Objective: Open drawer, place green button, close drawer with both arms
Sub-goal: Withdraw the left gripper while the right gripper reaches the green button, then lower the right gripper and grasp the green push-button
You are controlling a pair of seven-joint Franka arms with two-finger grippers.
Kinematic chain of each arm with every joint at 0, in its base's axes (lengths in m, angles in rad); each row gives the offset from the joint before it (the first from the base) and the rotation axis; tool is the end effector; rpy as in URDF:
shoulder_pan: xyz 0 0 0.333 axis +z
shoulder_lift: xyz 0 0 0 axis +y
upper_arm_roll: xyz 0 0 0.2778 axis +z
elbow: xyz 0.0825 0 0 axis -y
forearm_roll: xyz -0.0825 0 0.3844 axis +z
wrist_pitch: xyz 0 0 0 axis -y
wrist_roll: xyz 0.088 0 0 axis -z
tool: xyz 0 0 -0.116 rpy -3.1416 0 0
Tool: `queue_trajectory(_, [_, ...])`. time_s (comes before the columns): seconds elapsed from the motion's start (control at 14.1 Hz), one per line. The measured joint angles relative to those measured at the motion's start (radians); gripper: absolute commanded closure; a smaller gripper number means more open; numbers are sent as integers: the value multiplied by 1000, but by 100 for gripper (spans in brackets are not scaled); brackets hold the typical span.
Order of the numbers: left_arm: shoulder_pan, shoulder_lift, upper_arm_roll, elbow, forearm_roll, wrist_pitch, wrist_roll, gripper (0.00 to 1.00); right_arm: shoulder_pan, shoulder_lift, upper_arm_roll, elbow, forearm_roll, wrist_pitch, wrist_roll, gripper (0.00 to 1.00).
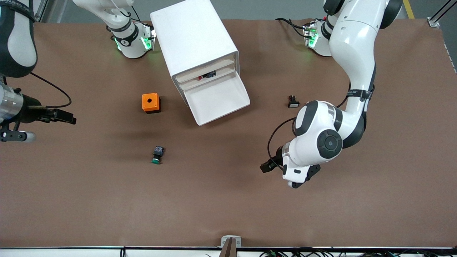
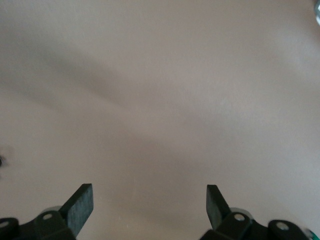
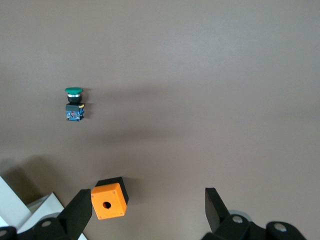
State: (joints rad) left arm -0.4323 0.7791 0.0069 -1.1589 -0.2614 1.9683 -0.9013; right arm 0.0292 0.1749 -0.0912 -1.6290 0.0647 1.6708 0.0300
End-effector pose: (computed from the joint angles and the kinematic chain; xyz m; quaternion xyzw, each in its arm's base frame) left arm 0.6608 -0.3215 0.3006 0.9525 0.2800 -0.0611 0.1026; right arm 0.5939 -0.0272 0.4575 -0.9962 0.0510 0.0657 0.0250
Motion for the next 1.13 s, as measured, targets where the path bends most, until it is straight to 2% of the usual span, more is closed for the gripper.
queue_trajectory(0.5, [2, -11, 7, -3, 117, 31, -90, 1, 82, 28, 3, -23, 2, 87, 154, 0])
queue_trajectory(0.85, [6, -11, 10, -17, 123, 31, -240, 1, 185, 87, 5, -136, 4, 318, 286, 0])
queue_trajectory(1.13, [10, -11, 11, -30, 204, 19, -290, 1, 250, 149, 6, -169, 4, 411, 376, 0])
